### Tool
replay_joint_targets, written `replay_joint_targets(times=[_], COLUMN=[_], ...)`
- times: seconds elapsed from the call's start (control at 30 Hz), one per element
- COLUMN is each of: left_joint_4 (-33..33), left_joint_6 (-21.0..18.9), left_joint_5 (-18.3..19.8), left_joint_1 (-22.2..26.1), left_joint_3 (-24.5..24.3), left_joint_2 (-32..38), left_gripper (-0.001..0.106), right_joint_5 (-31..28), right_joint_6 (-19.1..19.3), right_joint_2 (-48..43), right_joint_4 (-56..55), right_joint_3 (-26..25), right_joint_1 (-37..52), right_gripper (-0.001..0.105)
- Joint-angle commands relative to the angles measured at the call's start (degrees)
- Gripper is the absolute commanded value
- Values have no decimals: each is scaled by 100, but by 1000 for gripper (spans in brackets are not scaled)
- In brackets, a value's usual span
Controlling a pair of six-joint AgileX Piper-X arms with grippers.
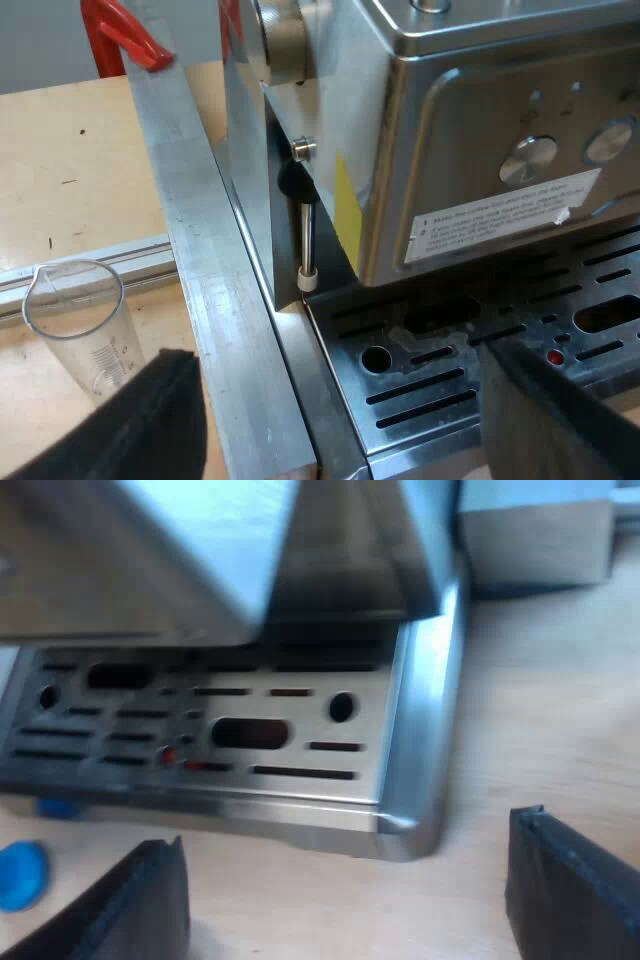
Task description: Grind coffee beans and then tamp
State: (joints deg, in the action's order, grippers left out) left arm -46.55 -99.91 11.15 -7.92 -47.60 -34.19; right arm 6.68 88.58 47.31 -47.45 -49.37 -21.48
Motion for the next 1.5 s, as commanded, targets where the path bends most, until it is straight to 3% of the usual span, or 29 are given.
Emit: replay_joint_targets(times=[0.03,0.4,0.67,1.0,1.5], left_joint_4=[-44,-286,-551,-679,-1376], left_joint_6=[-62,-11,-11,-11,-11], left_joint_5=[-23,-335,-388,-364,-365], left_joint_1=[13,13,13,13,13], left_joint_3=[-23,-23,-23,-23,240], left_joint_2=[14,14,386,1392,2681], left_gripper=[61,61,61,61,61], right_joint_5=[211,645,645,607,624], right_joint_6=[447,1555,1733,1759,1803], right_joint_2=[-45,-445,-1371,-2760,-4585], right_joint_4=[-397,-1171,-1385,-1456,-1493], right_joint_3=[-69,-69,-69,-69,-69], right_joint_1=[719,1986,2028,2028,2014], right_gripper=[67,67,67,67,67])
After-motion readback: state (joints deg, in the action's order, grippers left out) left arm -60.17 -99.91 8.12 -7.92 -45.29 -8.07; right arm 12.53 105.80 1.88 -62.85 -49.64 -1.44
